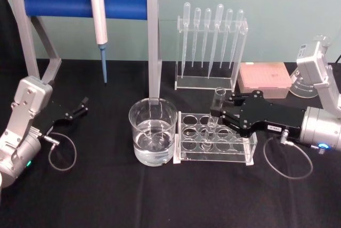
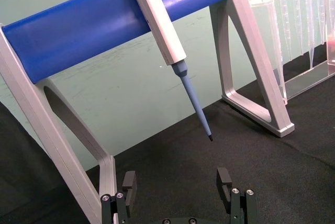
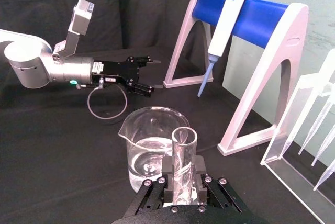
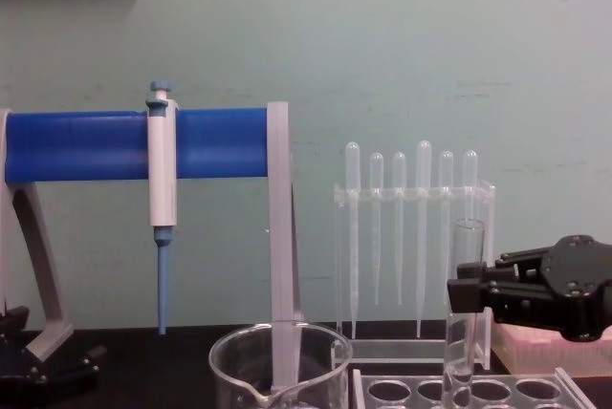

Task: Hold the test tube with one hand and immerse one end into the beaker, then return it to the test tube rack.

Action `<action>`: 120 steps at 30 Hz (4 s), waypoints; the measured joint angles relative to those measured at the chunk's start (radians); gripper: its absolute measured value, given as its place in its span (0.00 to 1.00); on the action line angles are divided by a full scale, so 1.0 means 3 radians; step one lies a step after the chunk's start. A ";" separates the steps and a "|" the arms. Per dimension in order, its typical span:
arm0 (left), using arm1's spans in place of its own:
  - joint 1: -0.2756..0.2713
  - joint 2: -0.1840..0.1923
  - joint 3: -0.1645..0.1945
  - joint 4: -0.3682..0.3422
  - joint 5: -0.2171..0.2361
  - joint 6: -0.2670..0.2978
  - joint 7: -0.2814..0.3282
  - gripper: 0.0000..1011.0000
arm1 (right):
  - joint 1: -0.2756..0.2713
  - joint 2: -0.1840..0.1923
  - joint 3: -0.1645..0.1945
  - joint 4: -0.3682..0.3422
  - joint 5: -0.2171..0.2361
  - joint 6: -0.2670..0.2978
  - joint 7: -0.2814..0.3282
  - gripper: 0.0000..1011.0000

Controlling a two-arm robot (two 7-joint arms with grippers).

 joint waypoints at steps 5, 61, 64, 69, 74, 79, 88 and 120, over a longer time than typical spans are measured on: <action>0.0000 0.0000 0.0000 0.0000 0.0000 0.0000 0.0000 0.99 | -0.0012 -0.0017 0.0002 0.0011 -0.0005 0.0002 -0.0013 0.24; 0.0000 0.0000 0.0000 0.0000 0.0000 0.0000 0.0000 0.99 | -0.0091 -0.0084 0.0017 0.0033 -0.0064 0.0017 -0.0109 0.45; 0.0000 0.0000 0.0000 0.0000 0.0000 0.0000 0.0000 0.99 | -0.0090 -0.0083 0.0016 0.0032 -0.0063 0.0017 -0.0108 0.56; 0.0000 0.0000 0.0000 0.0000 0.0000 0.0000 0.0000 0.99 | -0.0150 -0.0080 0.0097 -0.0047 0.0029 -0.0017 -0.0124 0.72; 0.0000 0.0000 0.0000 0.0000 0.0000 0.0000 0.0000 0.99 | -0.0236 -0.0079 0.0249 -0.0177 0.0222 -0.0036 -0.0178 0.87; 0.0000 0.0000 0.0000 0.0000 0.0000 0.0000 0.0000 0.99 | -0.0329 -0.0144 0.0401 -0.0250 0.0350 -0.0091 -0.0378 0.97; 0.0000 0.0000 0.0000 0.0000 0.0000 0.0000 0.0000 0.99 | -0.0548 -0.0551 0.0695 -0.0256 0.0165 -0.0299 -0.1371 0.99; 0.0000 0.0000 0.0000 0.0000 0.0000 0.0000 0.0000 0.99 | -0.0585 -0.1263 0.0722 0.0456 -0.0872 -0.0315 -0.2624 0.99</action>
